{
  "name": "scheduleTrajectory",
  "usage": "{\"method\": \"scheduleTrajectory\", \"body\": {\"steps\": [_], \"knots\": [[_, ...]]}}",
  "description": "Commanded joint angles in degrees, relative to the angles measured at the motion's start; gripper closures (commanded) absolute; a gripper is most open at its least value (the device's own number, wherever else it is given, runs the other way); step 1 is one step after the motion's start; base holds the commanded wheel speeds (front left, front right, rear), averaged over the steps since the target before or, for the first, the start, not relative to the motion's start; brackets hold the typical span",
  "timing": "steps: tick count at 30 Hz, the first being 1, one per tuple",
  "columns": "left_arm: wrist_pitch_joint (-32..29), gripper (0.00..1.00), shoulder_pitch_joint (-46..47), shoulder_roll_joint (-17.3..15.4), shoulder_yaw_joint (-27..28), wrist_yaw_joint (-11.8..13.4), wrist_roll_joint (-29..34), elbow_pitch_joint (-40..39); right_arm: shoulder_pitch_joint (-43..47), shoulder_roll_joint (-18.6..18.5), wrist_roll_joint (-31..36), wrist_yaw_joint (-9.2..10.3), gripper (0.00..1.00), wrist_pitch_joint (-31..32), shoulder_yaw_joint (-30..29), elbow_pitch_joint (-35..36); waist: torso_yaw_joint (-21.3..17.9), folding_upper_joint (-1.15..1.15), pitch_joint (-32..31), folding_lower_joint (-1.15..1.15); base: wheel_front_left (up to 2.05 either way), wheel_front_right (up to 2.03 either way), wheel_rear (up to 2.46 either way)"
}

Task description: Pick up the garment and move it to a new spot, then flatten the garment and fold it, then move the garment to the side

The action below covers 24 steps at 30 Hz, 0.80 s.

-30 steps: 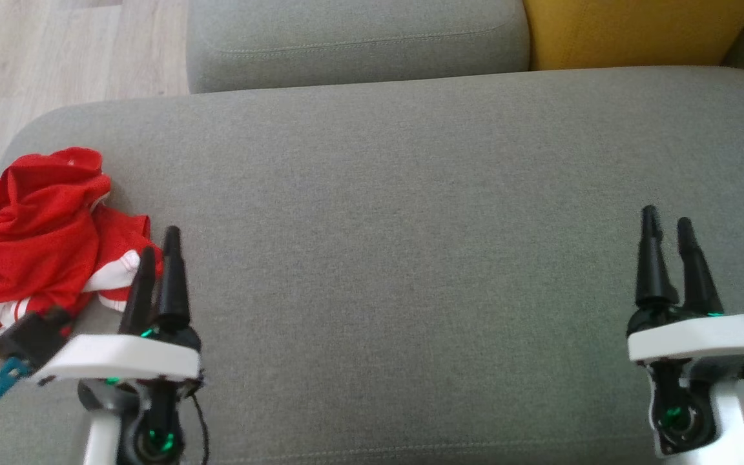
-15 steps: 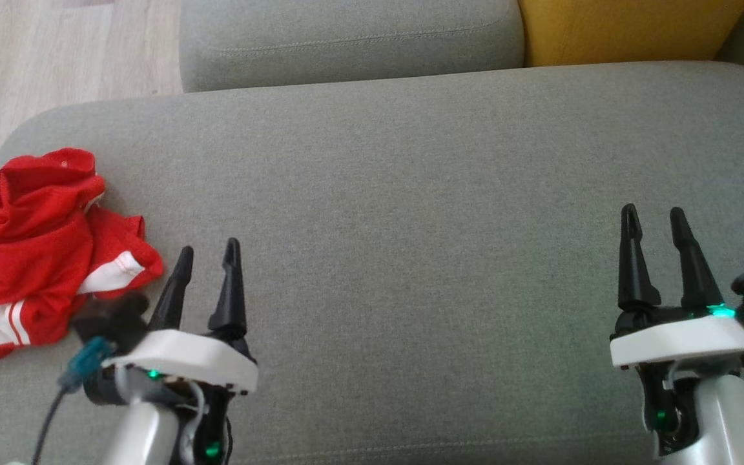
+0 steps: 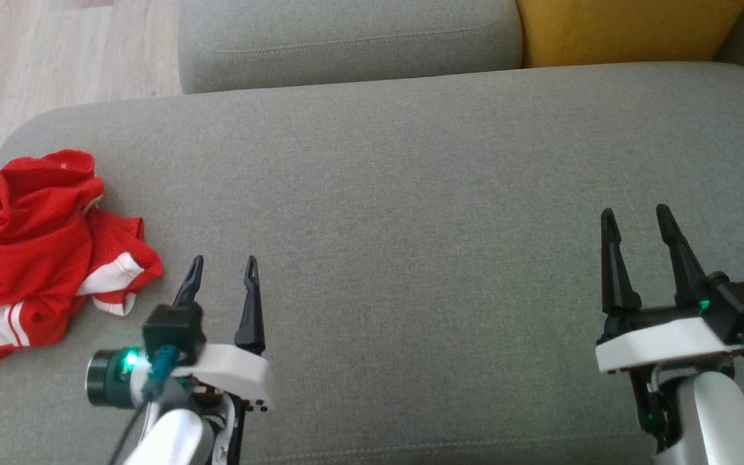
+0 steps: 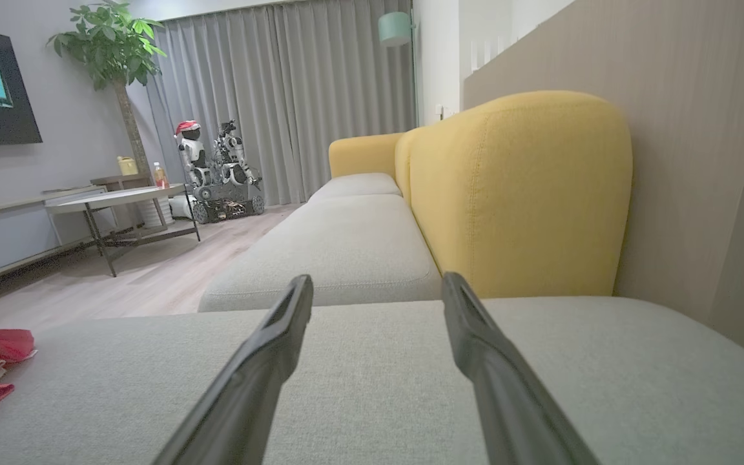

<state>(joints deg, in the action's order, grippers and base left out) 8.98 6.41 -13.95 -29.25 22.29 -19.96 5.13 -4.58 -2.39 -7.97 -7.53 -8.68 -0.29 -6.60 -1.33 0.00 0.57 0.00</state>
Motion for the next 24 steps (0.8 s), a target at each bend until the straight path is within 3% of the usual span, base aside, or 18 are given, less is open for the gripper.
{"method": "scheduleTrajectory", "body": {"steps": [1,7,12,16,24], "knots": [[0.9,0.0,3.8,-1.7,0.4,1.3,2.1,-1.6,-3.8,-0.4,2.4,0.03,0.0,-1.2,1.3,2.2,-0.1,0.0,0.0,0.0,0.0,0.0,0.0],[1.9,0.0,5.5,-3.6,-4.0,5.7,5.6,-1.5,-4.1,-0.4,7.1,0.03,0.0,-2.2,1.8,2.5,-0.5,0.0,0.1,0.0,0.0,0.0,0.0],[2.8,0.0,5.8,-3.5,-5.3,8.0,4.7,-3.4,-4.0,-0.4,5.5,0.04,0.0,-3.0,2.4,1.5,-0.6,0.0,0.2,0.0,0.0,0.0,0.0],[3.4,0.0,4.6,-2.6,-4.1,6.4,3.0,-4.6,-3.9,-0.4,1.9,0.04,0.0,-3.7,2.9,-1.1,-0.5,0.0,0.1,0.0,0.0,0.0,0.0],[4.8,0.0,0.8,1.2,1.7,-0.2,4.0,-2.7,-4.6,-0.5,-3.1,0.04,0.0,-5.1,5.0,-6.4,-0.4,0.0,0.0,0.0,0.0,0.0,0.0]]}}
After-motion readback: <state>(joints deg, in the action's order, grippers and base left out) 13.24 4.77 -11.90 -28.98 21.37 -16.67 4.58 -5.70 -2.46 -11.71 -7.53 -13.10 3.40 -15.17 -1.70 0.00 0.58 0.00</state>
